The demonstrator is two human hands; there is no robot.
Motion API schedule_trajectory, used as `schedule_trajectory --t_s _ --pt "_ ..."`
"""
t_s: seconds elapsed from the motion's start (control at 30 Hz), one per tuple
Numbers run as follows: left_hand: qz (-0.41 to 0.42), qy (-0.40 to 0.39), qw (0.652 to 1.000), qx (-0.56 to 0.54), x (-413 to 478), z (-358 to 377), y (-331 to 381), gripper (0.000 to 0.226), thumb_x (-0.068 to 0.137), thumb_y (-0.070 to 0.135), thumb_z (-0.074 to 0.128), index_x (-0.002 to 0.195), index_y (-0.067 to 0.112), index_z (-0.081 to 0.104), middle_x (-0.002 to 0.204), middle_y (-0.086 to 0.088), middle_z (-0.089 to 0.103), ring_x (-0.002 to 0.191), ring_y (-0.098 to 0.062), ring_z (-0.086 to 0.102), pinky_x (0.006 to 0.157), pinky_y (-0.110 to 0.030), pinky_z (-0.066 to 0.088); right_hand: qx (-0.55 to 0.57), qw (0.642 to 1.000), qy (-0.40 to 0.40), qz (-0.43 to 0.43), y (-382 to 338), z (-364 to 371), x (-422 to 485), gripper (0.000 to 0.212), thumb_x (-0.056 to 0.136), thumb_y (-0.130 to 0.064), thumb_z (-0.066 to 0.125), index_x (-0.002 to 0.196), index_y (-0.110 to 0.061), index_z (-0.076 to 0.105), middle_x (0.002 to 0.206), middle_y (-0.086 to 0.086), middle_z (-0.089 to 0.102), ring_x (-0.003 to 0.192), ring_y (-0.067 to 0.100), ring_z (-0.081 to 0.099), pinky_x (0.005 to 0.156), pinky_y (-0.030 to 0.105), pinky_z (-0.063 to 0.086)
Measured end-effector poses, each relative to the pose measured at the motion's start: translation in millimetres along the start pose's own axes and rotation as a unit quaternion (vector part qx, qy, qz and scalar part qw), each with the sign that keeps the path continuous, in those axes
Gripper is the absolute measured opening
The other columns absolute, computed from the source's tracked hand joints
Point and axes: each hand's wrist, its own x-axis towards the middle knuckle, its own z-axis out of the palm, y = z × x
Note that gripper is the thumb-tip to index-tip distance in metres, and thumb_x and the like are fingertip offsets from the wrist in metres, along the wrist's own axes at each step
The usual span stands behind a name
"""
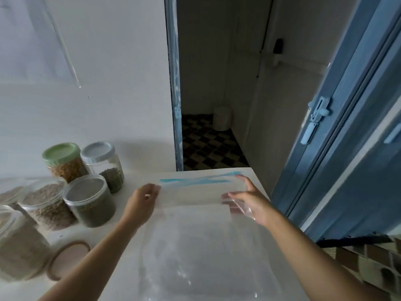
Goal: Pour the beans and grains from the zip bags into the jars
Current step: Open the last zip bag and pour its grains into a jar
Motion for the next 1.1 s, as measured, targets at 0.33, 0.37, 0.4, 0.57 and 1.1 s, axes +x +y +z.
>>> schedule_trajectory --t_s 0.33,0.37,0.4,0.57,1.1 --pt "0.109 -0.08 0.951 0.278 13.8 -0.7 -23.9 0.022 0.096 0.017 0.068 0.114 0.029 0.073 0.12 -0.001 0.07 0.104 -0.022 0.062 0.096 -0.033 0.046 -0.058 0.994 0.096 -0.018 12.7 0.3 24.2 0.048 0.094 0.001 0.059 0.133 -0.022 0.046 0.098 0.017 0.074 0.077 0.028 0.077 0.06 0.032 0.056" --pt "0.12 -0.093 0.951 0.27 15.7 -3.0 -25.2 0.021 0.094 0.018 0.071 0.113 0.027 0.074 0.117 0.002 0.069 0.102 -0.018 0.061 0.093 -0.028 0.046 -0.057 0.992 0.105 -0.026 13.4 1.5 26.0 0.041 0.096 -0.005 0.059 0.131 -0.023 0.047 0.096 0.017 0.074 0.075 0.029 0.077 0.058 0.032 0.056" --pt "0.133 -0.116 0.944 0.278 15.9 -5.6 -25.7 0.022 0.093 0.022 0.074 0.114 0.026 0.073 0.114 0.006 0.066 0.101 -0.014 0.058 0.091 -0.023 0.045 -0.059 0.991 0.117 -0.038 14.2 2.2 27.4 0.036 0.099 -0.01 0.059 0.13 -0.024 0.048 0.092 0.017 0.073 0.073 0.029 0.077 0.057 0.031 0.056" --pt "0.175 -0.121 0.936 0.281 16.5 -14.9 -26.4 0.009 0.089 0.019 0.078 0.097 0.022 0.075 0.096 0.008 0.063 0.091 -0.015 0.061 0.087 -0.03 0.053 -0.063 0.986 0.113 -0.108 20.9 7.6 31.1 0.033 0.102 -0.013 0.059 0.129 -0.029 0.049 0.083 0.014 0.071 0.071 0.03 0.076 0.057 0.031 0.055" --pt "0.346 0.124 0.906 0.21 25.0 -57.6 13.6 0.012 0.084 0.003 0.078 0.084 0.011 0.07 0.083 0.002 0.065 0.081 -0.025 0.06 0.068 -0.038 0.051 0.006 0.978 0.04 -0.203 38.4 8.8 19.5 0.071 0.09 -0.011 0.076 0.137 -0.047 0.038 0.101 0.013 0.077 0.069 0.042 0.073 0.061 0.038 0.061"
